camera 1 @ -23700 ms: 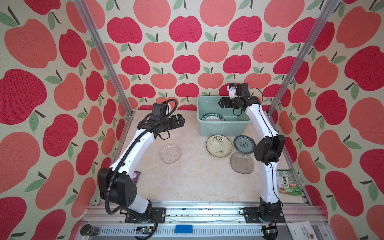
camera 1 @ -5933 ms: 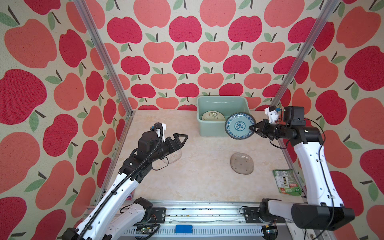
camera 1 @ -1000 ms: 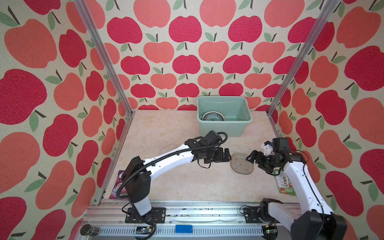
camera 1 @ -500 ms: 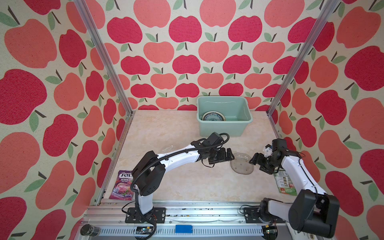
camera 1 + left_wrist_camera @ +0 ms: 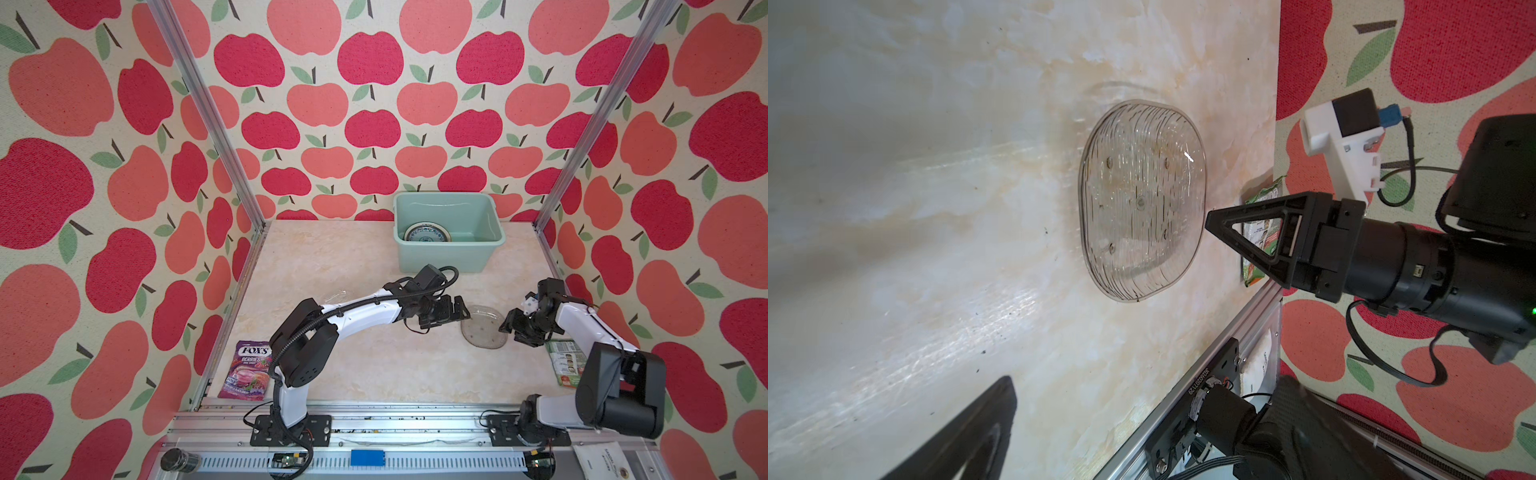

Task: Place the plates into the plastic bin on the countertop
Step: 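Move both grippers toward the clear glass plate from opposite sides, then close both grippers on opposite edges of the clear glass plate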

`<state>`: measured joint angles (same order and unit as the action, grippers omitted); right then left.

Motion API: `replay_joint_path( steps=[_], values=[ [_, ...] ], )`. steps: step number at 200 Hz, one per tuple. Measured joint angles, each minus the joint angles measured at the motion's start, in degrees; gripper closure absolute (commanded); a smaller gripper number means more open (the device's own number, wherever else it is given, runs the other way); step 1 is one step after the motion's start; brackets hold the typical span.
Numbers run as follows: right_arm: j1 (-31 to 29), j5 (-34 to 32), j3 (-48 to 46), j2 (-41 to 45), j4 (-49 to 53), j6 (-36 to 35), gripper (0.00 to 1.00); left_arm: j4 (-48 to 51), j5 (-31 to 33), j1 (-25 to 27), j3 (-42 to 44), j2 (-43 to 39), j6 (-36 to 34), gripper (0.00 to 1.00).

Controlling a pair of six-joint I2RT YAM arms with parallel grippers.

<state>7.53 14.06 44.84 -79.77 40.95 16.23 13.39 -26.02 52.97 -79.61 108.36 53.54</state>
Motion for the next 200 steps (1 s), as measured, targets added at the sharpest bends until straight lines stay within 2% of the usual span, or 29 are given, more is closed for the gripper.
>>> replay_joint_path(
  steps=[40,117,172,200],
  values=[
    [0.0,1.0,-0.3,-2.8,-2.6,-0.3,0.66,-0.1,-0.4,-0.1,0.0,0.2,0.8,0.01],
    [0.0,2.1,-1.7,-4.8,-5.9,-0.1,0.74,-0.1,-0.4,-0.3,0.0,0.2,1.0,0.01],
    [-1.3,2.9,-2.3,-6.3,-7.2,-0.4,0.92,0.2,-0.4,-0.5,0.0,0.2,1.0,0.00],
    [-1.9,4.6,-2.3,-5.7,-7.4,-0.8,0.97,0.3,-0.4,-0.9,0.2,0.2,0.9,0.00]
  ],
)
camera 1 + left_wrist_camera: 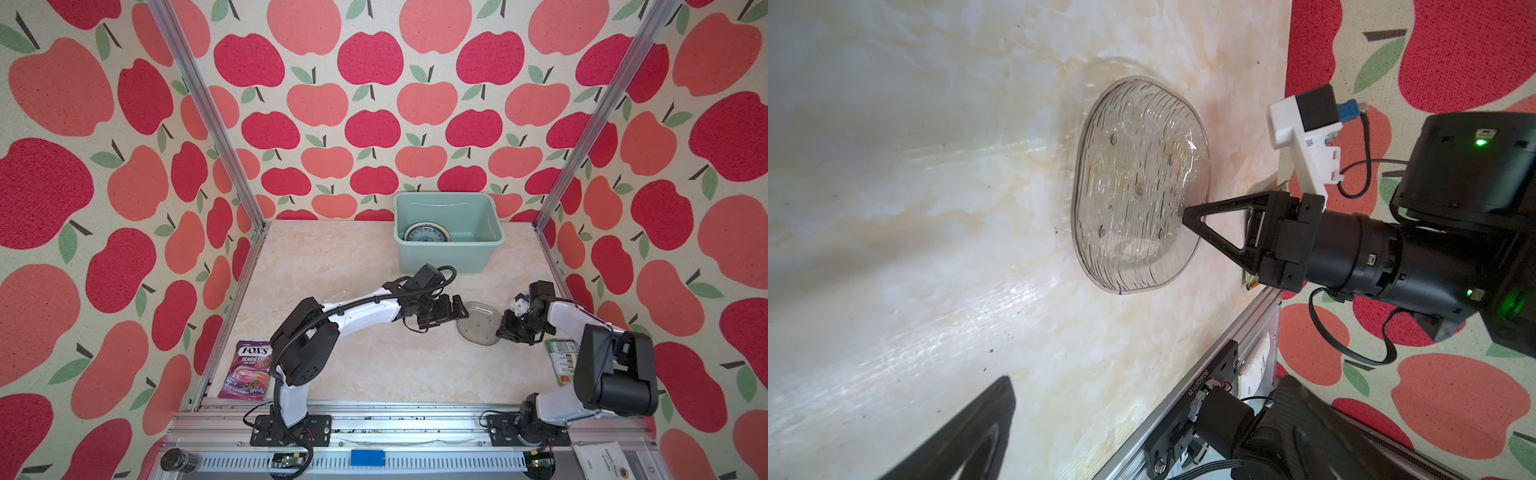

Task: Place the plates into the plastic bin on the countertop
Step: 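Close both grippers on opposite edges of the clear glass plate, then lift the clear glass plate upright between both grippers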

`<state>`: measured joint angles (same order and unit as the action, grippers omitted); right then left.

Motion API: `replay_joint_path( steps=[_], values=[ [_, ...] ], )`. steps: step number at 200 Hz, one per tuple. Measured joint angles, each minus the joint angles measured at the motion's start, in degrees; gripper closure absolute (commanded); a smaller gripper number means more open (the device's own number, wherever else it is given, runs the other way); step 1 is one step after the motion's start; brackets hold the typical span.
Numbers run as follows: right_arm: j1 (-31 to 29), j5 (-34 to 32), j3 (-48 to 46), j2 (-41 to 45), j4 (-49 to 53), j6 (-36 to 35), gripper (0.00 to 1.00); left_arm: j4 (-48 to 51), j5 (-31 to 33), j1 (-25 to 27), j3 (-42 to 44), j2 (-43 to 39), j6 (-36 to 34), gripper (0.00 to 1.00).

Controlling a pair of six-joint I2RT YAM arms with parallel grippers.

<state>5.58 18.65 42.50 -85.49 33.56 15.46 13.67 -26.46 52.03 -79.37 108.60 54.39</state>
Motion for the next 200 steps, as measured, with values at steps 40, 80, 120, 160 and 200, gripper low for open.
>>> replay_joint_path(
  steps=[40,80,120,160,200],
  values=[
    [-0.7,0.5,0.0,5.5,1.6,0.0,0.99,0.9,0.0,-0.7,1.6,-0.7,-1.1,0.00],
    [-1.4,3.4,2.9,14.9,7.2,0.6,1.00,4.3,0.3,-0.9,1.8,-5.3,-6.0,0.01],
    [-3.6,8.1,8.7,22.2,12.1,2.5,1.00,5.4,2.1,-0.9,3.5,-13.6,-11.1,0.11],
    [-8.1,11.6,10.8,25.2,15.5,5.5,1.00,5.2,4.2,-0.8,4.9,-17.6,-14.6,0.20],
    [-12.7,14.0,13.0,26.9,17.2,7.9,1.00,4.9,6.7,-0.8,5.8,-17.8,-16.9,0.37]
  ],
)
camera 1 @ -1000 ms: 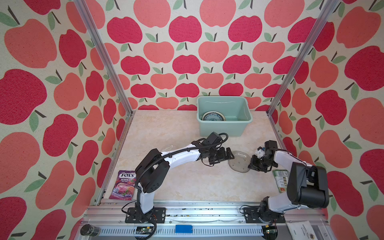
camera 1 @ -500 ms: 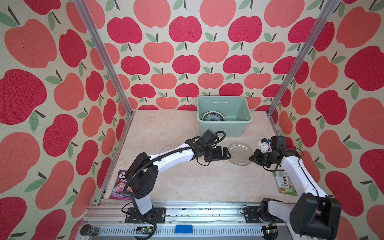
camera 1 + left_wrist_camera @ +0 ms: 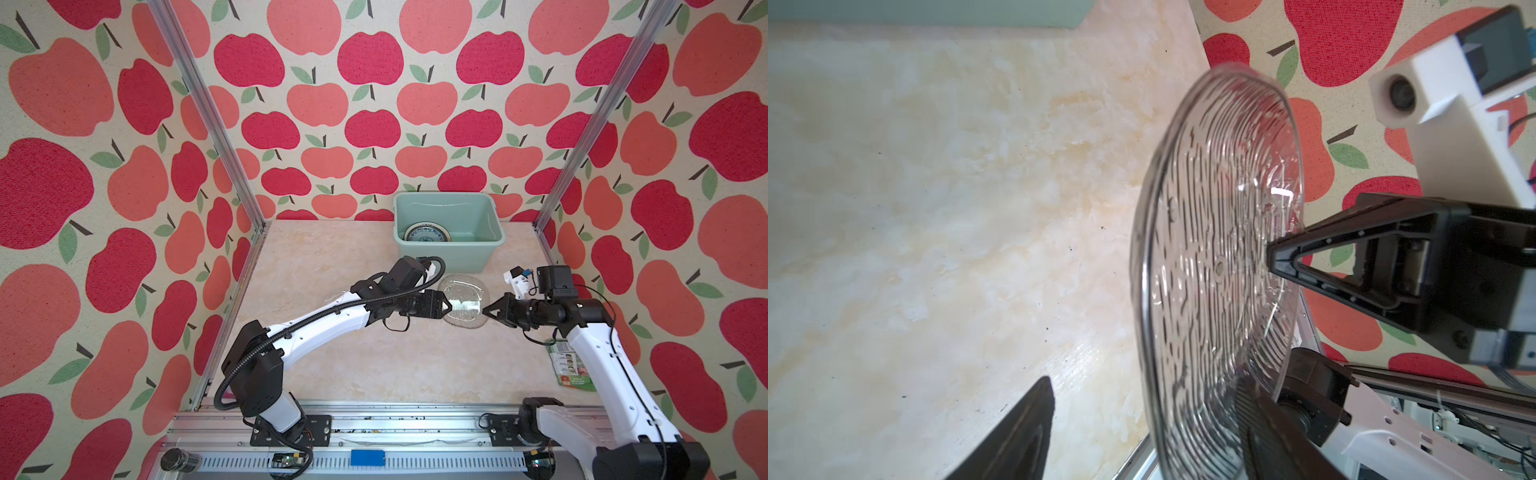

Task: Place the plates into the plastic bin on the countertop
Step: 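Lift the clear glass plate upright between both grippers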

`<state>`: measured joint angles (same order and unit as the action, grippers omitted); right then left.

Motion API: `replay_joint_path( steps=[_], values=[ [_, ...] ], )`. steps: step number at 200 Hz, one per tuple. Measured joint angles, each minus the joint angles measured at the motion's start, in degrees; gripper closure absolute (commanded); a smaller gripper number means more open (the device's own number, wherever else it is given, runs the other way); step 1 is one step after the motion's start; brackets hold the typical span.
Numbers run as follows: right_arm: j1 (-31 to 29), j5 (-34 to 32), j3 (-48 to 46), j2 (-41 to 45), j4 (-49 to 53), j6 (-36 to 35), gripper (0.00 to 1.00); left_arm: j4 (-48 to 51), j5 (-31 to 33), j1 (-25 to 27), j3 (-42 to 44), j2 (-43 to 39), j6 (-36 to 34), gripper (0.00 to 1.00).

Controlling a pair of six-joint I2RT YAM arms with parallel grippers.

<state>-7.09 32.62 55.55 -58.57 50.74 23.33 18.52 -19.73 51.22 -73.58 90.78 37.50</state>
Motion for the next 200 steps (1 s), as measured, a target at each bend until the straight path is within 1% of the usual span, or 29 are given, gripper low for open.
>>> replay_joint_path(
  steps=[34,82,104,126,133,138,178,200],
  values=[
    [-2.0,0.4,0.8,0.6,0.8,0.8,1.00,-0.7,1.9,0.0,0.7,-0.8,-0.7,0.53],
    [-3.0,0.5,0.8,0.7,1.9,1.1,1.00,-1.4,4.0,0.3,1.0,-2.4,-1.0,0.79],
    [-3.0,0.1,0.8,0.7,1.9,1.2,0.98,-1.7,4.1,0.3,1.0,-2.4,-0.7,0.90],
    [-3.0,-0.6,0.8,0.7,1.9,1.2,0.95,-2.5,4.2,0.3,1.0,-2.7,0.1,0.97],
    [-3.0,-0.6,0.8,0.7,1.8,1.2,0.93,-2.5,4.2,0.3,1.0,-2.8,0.4,1.00],
    [-3.0,-0.5,0.8,0.7,1.7,1.2,0.91,-2.5,4.2,0.3,1.0,-3.0,0.5,1.00],
    [-3.0,0.0,0.8,2.3,-0.1,2.5,0.65,-2.3,5.0,0.3,1.2,-3.4,0.8,1.00],
    [-3.0,1.3,-0.6,5.3,-4.0,3.5,0.57,-2.0,4.9,0.3,1.2,-4.0,2.1,1.00]
  ],
)
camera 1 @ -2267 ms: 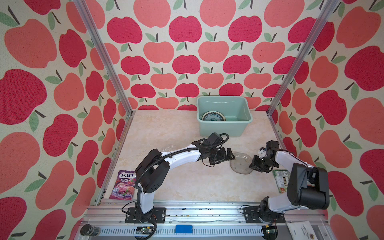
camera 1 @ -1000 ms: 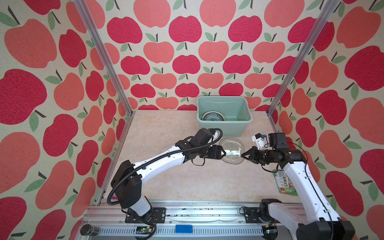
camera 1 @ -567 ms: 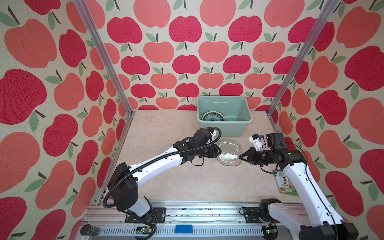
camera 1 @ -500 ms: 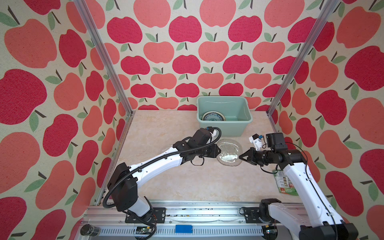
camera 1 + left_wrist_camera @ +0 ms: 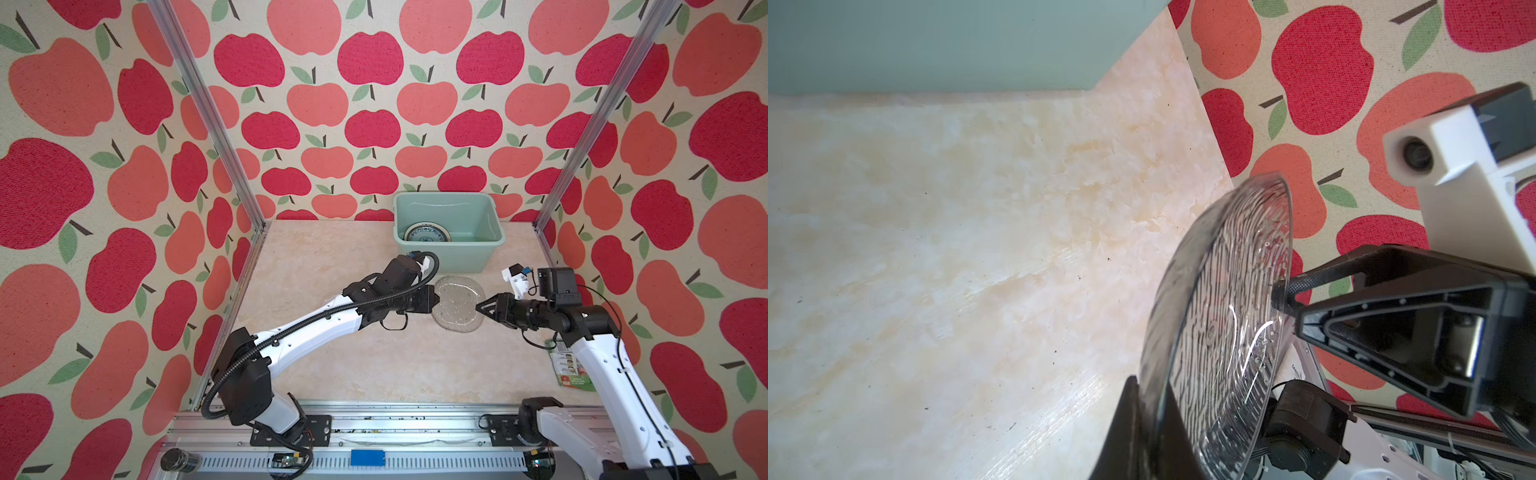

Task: Place the plates into the plastic bin on the countertop
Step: 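Lift the clear glass plate upright between both grippers, then carry the plate to the bin with the right gripper while the left releases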

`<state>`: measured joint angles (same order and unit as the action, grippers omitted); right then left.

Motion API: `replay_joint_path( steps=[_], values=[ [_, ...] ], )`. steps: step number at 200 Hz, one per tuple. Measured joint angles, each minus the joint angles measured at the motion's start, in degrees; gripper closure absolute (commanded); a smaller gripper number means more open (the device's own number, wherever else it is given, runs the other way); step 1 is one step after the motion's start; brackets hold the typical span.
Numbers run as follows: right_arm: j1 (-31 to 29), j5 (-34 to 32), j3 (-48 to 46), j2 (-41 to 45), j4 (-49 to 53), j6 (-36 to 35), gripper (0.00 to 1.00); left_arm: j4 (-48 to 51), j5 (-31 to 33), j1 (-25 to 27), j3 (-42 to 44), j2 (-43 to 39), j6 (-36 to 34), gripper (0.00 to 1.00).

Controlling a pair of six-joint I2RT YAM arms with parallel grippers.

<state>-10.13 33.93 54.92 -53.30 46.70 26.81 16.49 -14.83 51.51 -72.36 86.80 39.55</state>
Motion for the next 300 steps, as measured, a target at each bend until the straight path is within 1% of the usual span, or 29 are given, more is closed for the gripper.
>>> replay_joint_path(
  steps=[27,57,93,126,160,178,207,224,236,250,263,278,300],
  values=[
    [0.0,2.8,-2.8,2.0,-5.1,1.4,0.53,0.5,-0.2,0.1,0.0,-1.4,1.6,1.00],
    [0.0,5.1,-5.4,2.1,-9.1,2.3,0.53,0.4,-0.9,0.3,0.4,-3.5,3.7,1.00],
    [0.0,9.3,-8.7,3.5,-16.4,5.7,0.61,0.3,-2.1,0.3,0.7,-4.5,6.1,1.00],
    [0.0,12.0,-9.3,4.1,-22.7,8.7,0.73,0.4,-3.6,0.3,0.7,-4.5,7.0,1.00],
    [0.0,12.2,-9.3,3.8,-24.1,10.1,0.86,0.4,-4.0,0.1,0.6,-4.5,7.5,1.00],
    [0.0,12.7,-9.3,3.8,-24.7,10.6,0.90,0.6,-4.2,-0.3,0.6,-4.4,7.6,1.00],
    [0.1,12.7,-9.3,3.8,-24.9,10.8,0.93,0.8,-4.5,-0.4,0.2,-4.2,7.8,0.88],
    [0.0,12.5,-8.9,3.8,-24.5,10.8,0.98,1.3,-4.2,-0.5,-0.3,-3.8,7.7,0.79],
    [-0.1,12.1,-7.7,3.4,-23.5,10.7,0.98,1.3,-3.9,-0.4,-0.7,-3.5,7.7,0.70],
    [0.0,11.5,-5.5,2.3,-21.6,10.3,0.98,1.1,-2.9,-0.4,-1.2,-3.7,7.4,0.55],
    [0.0,10.7,-3.1,0.7,-19.9,9.6,0.98,0.6,-1.4,-0.3,-1.3,-4.5,6.9,0.45],
    [0.0,9.6,-0.1,-1.3,-17.7,8.7,0.97,0.4,1.1,-0.3,-1.3,-6.5,5.4,0.38],
    [0.0,8.1,4.9,-5.1,-14.9,7.2,0.97,-0.5,4.7,-0.9,-1.1,-12.2,2.8,0.33]
  ],
)
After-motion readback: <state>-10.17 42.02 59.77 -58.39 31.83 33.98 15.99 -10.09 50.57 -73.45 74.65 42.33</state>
